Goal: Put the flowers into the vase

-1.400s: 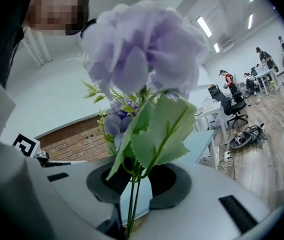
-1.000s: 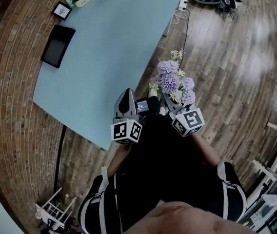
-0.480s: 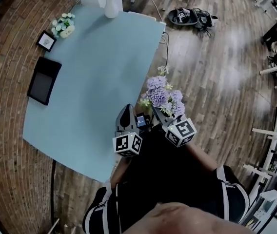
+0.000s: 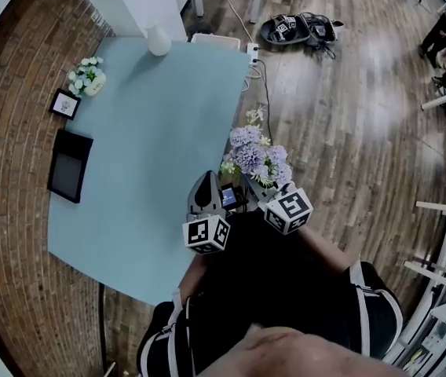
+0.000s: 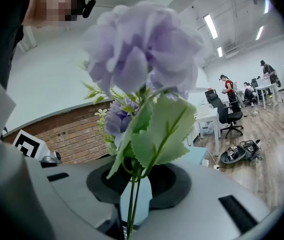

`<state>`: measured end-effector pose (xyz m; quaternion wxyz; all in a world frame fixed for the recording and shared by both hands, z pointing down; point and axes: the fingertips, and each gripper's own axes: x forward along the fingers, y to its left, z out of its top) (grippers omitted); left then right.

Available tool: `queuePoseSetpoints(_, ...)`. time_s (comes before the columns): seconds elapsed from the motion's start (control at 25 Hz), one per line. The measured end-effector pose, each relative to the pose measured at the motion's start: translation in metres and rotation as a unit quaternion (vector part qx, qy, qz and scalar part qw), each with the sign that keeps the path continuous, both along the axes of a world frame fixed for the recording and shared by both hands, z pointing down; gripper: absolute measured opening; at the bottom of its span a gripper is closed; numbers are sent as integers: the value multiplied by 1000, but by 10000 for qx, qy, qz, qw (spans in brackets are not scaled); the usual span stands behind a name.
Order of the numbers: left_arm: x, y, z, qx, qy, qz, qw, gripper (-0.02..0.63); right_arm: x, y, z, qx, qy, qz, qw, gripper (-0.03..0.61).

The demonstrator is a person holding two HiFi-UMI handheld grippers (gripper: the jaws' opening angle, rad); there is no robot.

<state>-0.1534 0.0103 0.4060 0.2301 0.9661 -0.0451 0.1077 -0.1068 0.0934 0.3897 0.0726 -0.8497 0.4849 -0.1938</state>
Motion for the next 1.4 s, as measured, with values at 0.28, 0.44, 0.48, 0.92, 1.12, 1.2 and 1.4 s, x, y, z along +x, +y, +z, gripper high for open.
queuePoseSetpoints(0.28,88,42,-5,-6,23,-324,9995,14,85,44,2,62,47,-96,9999,94)
queuePoseSetpoints(0.44,158,122,-26,228,299,173,9991,14,141,129,-14,36,279,275,9992,94)
queuePoseSetpoints(0.48,175,138,-32,279,400,220,9986,14,157,148,-17,87,275,380,9989,94)
queuePoseSetpoints(0.92,229,79,-6,381,-218,-897,9950,14,257,143,31,358,-596,222,9973,94)
queuePoseSetpoints(1.12,253,23,9,296,-188,-1293,9910,14,303,99,27,325,-396,79,9987,94)
queuePoseSetpoints(1.2,265,2,14,178,-171,-1374,9902,14,319,77,21,402,-307,73,9987,94)
queuePoseSetpoints(1.4,309,-27,17,-260,99,-1443,9891,14,358,29,-1,591,-176,50,9981,94)
